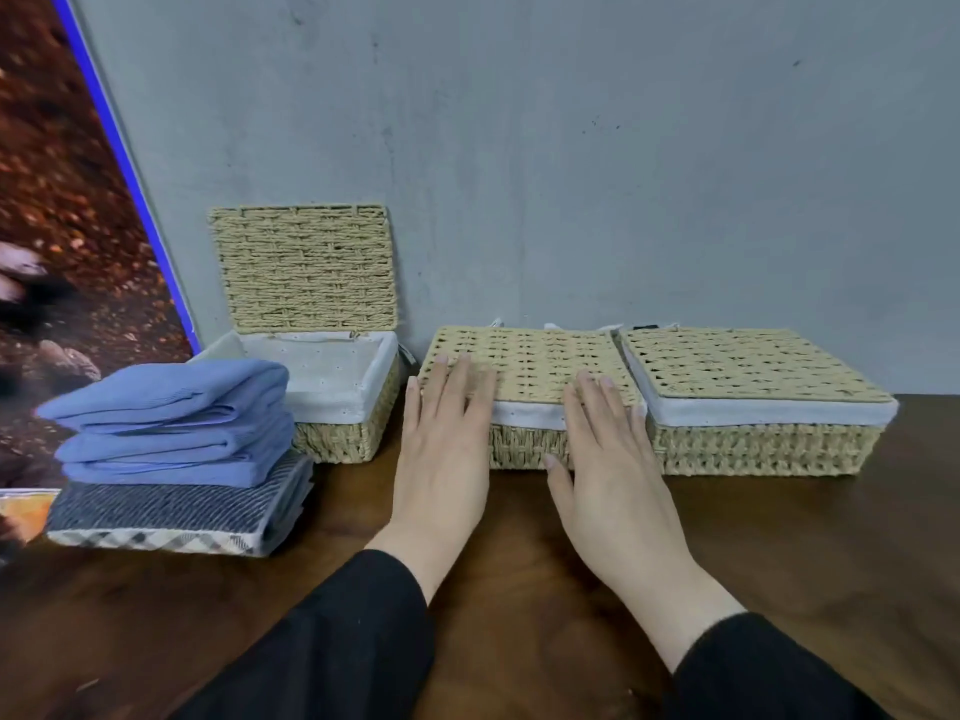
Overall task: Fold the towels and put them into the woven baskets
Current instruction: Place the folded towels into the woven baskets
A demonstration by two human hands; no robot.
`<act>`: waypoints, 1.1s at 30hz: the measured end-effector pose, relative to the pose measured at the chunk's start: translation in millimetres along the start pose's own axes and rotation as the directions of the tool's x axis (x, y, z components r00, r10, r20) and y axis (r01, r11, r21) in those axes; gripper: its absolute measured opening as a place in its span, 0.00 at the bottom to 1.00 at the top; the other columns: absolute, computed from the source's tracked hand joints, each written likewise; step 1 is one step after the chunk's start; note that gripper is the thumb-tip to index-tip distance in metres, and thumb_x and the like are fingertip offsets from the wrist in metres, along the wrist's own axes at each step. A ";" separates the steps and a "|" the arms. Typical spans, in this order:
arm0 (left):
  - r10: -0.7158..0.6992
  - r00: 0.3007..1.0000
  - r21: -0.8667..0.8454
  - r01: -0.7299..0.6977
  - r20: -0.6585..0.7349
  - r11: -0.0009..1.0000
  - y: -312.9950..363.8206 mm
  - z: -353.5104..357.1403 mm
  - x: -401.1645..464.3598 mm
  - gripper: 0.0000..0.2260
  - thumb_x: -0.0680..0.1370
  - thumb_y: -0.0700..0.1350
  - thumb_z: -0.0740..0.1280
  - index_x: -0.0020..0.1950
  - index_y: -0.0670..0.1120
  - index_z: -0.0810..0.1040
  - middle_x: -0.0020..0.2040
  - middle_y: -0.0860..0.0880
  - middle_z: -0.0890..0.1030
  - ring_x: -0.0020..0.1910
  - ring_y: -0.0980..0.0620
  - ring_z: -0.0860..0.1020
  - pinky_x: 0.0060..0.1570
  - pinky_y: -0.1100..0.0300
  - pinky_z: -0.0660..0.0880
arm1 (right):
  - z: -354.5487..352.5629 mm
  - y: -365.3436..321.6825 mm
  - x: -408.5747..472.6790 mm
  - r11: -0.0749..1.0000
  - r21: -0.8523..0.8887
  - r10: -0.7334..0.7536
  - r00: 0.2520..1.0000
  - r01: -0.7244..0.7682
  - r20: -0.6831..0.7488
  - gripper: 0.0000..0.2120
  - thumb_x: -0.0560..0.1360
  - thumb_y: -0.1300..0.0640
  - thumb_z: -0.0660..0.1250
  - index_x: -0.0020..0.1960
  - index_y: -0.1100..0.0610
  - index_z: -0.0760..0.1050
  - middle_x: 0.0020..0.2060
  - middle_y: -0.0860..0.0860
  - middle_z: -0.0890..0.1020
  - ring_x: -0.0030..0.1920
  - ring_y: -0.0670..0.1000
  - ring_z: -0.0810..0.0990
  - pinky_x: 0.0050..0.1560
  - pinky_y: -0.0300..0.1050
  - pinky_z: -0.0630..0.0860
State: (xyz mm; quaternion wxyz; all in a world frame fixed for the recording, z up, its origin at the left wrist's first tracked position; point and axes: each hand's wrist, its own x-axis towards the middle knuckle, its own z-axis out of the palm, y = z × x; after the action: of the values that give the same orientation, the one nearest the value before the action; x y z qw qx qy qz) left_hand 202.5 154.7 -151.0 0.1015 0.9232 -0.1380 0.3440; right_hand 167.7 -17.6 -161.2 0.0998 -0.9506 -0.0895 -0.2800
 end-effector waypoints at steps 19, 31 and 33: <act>-0.075 0.903 -0.391 -0.108 -0.424 0.914 -58.5 -89.0 -69.4 0.10 0.83 0.51 0.60 0.58 0.50 0.79 0.53 0.53 0.78 0.53 0.52 0.76 0.54 0.52 0.71 | -27.6 -68.8 -12.8 0.888 0.456 0.057 0.998 -0.054 0.008 0.28 0.79 0.40 0.57 0.78 0.46 0.64 0.76 0.37 0.63 0.76 0.34 0.53 0.78 0.47 0.54; -0.748 0.664 -0.752 0.485 -0.015 0.446 -248.3 -128.0 -107.1 0.25 0.82 0.62 0.58 0.79 0.59 0.61 0.68 0.57 0.74 0.69 0.56 0.72 0.72 0.52 0.66 | 24.6 -235.7 -7.0 0.484 0.848 0.098 0.977 -0.214 0.190 0.35 0.77 0.34 0.57 0.81 0.43 0.52 0.79 0.38 0.56 0.77 0.38 0.56 0.79 0.49 0.60; -0.731 0.680 -0.797 0.477 0.067 0.371 -247.3 -127.0 -102.0 0.24 0.84 0.61 0.55 0.80 0.62 0.58 0.66 0.64 0.71 0.70 0.60 0.69 0.72 0.57 0.62 | 31.3 -251.6 1.0 0.450 0.868 0.078 0.978 -0.209 0.195 0.36 0.79 0.36 0.58 0.81 0.42 0.48 0.79 0.36 0.52 0.78 0.37 0.51 0.79 0.45 0.56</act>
State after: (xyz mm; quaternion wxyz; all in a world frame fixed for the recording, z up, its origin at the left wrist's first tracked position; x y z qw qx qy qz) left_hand 131.7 442.2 -147.3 0.6195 0.7082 0.1006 0.3232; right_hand 127.8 232.6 -151.3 0.5949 -0.7807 -0.1470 -0.1226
